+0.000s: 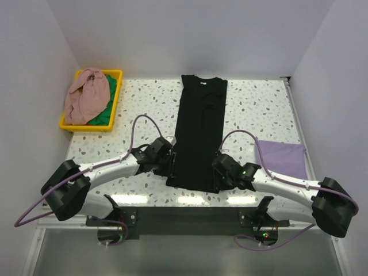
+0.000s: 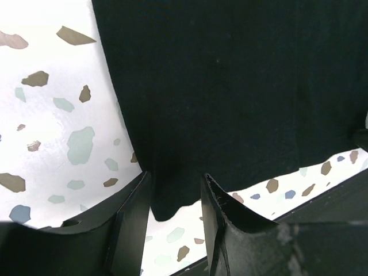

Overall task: Fold and stack the t-shirts
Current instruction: Fold the tshirt

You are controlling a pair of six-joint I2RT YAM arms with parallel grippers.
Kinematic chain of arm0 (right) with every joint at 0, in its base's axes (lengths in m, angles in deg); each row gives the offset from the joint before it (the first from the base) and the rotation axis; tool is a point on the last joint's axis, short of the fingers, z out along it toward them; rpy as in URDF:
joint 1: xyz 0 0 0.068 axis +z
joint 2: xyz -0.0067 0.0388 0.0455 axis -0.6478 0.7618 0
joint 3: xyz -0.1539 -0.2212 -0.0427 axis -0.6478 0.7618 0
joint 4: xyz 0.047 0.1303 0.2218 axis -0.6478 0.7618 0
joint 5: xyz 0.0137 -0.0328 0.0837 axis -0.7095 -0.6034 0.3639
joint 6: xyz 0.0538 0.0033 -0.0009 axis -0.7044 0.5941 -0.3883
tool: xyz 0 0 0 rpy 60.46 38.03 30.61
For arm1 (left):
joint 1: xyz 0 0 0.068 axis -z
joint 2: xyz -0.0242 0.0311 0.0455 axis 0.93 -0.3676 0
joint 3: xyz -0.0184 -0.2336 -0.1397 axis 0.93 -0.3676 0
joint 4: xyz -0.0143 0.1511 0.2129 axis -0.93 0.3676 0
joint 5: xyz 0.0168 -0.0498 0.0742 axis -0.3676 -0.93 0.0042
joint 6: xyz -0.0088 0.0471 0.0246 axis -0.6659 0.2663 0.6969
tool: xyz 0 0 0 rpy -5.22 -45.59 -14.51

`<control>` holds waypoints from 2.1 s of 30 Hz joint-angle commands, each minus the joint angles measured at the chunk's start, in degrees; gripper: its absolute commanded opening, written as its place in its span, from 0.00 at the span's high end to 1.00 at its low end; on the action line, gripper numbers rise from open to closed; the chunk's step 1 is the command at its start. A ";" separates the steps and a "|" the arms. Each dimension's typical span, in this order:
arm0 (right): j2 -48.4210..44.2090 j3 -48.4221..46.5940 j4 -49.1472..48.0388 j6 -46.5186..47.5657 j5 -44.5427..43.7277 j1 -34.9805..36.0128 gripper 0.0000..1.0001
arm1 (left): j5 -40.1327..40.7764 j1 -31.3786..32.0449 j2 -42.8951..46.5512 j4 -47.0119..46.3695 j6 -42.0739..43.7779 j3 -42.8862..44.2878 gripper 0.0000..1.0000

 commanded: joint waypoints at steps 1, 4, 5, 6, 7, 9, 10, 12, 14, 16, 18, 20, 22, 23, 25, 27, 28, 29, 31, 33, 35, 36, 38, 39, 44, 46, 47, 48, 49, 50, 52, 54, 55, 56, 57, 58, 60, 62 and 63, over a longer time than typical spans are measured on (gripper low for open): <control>1.77 -1.95 -1.95 -2.19 -2.51 1.80 0.61 | 1.22 0.89 -2.28 0.01 1.35 1.83 0.55; 2.74 -1.07 -2.12 -2.63 -3.48 2.07 0.61 | 2.37 1.24 -4.04 0.54 1.26 1.65 0.60; 2.83 -0.72 -2.38 -2.71 -3.48 1.98 0.61 | 2.45 1.24 -4.40 0.63 1.26 1.48 0.64; 2.83 -0.37 -2.47 -2.89 -3.48 2.07 0.61 | 2.54 1.42 -4.58 0.63 1.08 1.30 0.67; 2.74 0.24 -2.65 -2.89 -3.48 2.07 0.61 | 2.63 1.33 -4.49 0.54 0.73 1.04 0.70; 2.57 1.38 -2.74 -3.24 -3.22 1.98 0.66 | 2.46 1.33 -4.05 0.01 0.21 0.16 0.80; 2.22 1.65 -2.83 -3.33 -3.04 2.07 0.68 | 2.28 1.33 -3.96 0.01 0.03 -0.02 0.83; 1.61 2.27 -2.39 -3.51 -3.04 1.98 0.73 | 1.49 1.42 -3.61 -0.25 -0.59 -0.81 0.95; 0.38 2.97 -1.60 -3.68 -3.04 2.07 0.75 | 0.87 1.42 -3.17 -0.69 -1.11 -1.86 1.00; -0.77 3.67 -0.63 -3.86 -2.69 2.07 0.77 | 0.17 1.51 -2.73 -1.22 -1.73 -2.57 1.00; -2.70 4.12 0.60 -4.12 -2.43 2.07 0.80 | 0.08 1.51 -2.38 -1.48 -2.43 -3.71 1.00; -4.54 4.56 1.91 -4.47 -2.60 2.07 0.82 | -0.09 1.51 -1.33 -1.83 -3.05 -4.67 1.00; -5.69 4.82 2.71 -4.82 -2.69 2.07 0.85 | -0.18 1.51 0.16 -1.92 -3.84 -5.12 1.00; -6.91 4.82 3.49 -5.00 -2.69 1.98 0.86 | -0.18 1.51 0.86 -1.83 -4.36 -5.29 1.00; -8.06 4.91 4.38 -5.17 -2.95 2.07 0.88 | -0.27 1.51 2.62 -1.57 -4.54 -5.29 1.00; -9.73 4.73 5.69 -5.44 -3.39 1.98 0.89 | -0.27 1.51 3.24 -0.87 -4.63 -4.86 1.00; -10.26 4.64 6.22 -5.53 -3.48 1.98 0.90 | -0.36 1.42 3.59 -0.61 -4.63 -4.77 1.00; -10.70 4.56 6.92 -5.61 -3.57 1.98 0.91 | -0.36 1.42 3.60 -0.52 -4.54 -4.68 1.00; -11.58 4.12 7.37 -5.79 -3.48 1.98 0.91 | -0.44 1.42 3.77 -0.60 -4.72 -4.94 1.00; -11.76 3.85 7.37 -5.79 -2.78 1.98 0.84 | -1.58 1.42 3.68 -1.48 -4.80 -5.73 1.00; -11.41 3.42 5.97 -5.62 -2.43 2.07 0.72 | -2.46 1.42 3.33 -2.62 -4.89 -6.26 1.00; -11.15 3.41 4.92 -5.70 -1.64 1.98 0.68 | -2.55 1.42 2.81 -3.06 -4.98 -6.26 1.00; -9.57 3.24 2.46 -5.70 -0.23 2.07 0.61 | -2.56 1.42 2.46 -3.24 -4.89 -6.17 1.00; -8.69 2.80 2.01 -5.70 0.03 2.07 0.59 | -2.55 1.42 2.37 -3.33 -4.89 -6.26 1.00; -5.70 0.87 0.78 -5.62 -1.81 2.59 0.54 | -2.38 1.42 2.02 -3.50 -4.54 -6.35 1.00; -4.65 0.60 0.52 -5.70 -1.99 2.59 0.54 | -2.64 1.42 1.58 -3.59 -4.45 -6.35 1.00; -3.51 0.60 -0.27 -5.79 -1.55 2.86 0.54 | -2.64 1.42 1.57 -3.59 -4.45 -6.44 1.00; -2.98 1.04 -0.89 -5.97 -1.37 2.95 0.54 | -2.73 1.42 1.49 -3.77 -4.45 -6.61 1.00; -2.53 1.30 -1.50 -6.49 -1.11 3.03 0.54 | -2.73 1.42 1.49 -3.85 -4.45 -6.70 1.00; -2.27 1.65 -2.64 -6.76 -0.93 3.47 0.56 | -2.82 1.42 1.49 -4.03 -4.54 -6.87 1.00; -1.56 2.71 -3.61 -7.54 -0.32 3.82 0.60 | -2.99 1.42 1.49 -4.29 -4.63 -6.96 1.00; -1.13 3.67 -4.67 -7.90 0.12 4.00 0.67 | -3.26 1.42 1.57 -4.47 -4.81 -7.05 1.00; -1.04 3.85 -4.32 -7.99 -0.05 4.00 0.76 | -3.34 1.42 1.57 -4.56 -4.72 -7.14 1.00; -1.12 3.94 -3.71 -7.99 -0.31 3.91 0.81 | -3.26 1.42 1.49 -4.56 -4.72 -7.05 1.00; -1.73 3.94 -3.01 -8.16 -1.36 4.00 0.85 | -3.43 1.50 1.49 -4.30 -4.80 -7.05 1.00; -2.35 3.85 -2.13 -8.16 -1.81 4.00 0.89 | -3.52 1.42 1.49 -4.29 -4.81 -6.96 1.00; -3.93 3.59 0.77 -8.16 -2.16 3.91 0.97 | -3.78 1.33 1.84 -3.86 -4.89 -6.87 1.00; -6.48 3.24 4.27 -8.16 -4.61 3.91 1.00 | -4.40 1.33 2.01 -3.85 -5.07 -6.88 1.00; -7.27 2.98 5.42 -8.08 -5.15 3.91 1.00 | -4.66 1.33 2.28 -3.59 -5.16 -6.88 1.00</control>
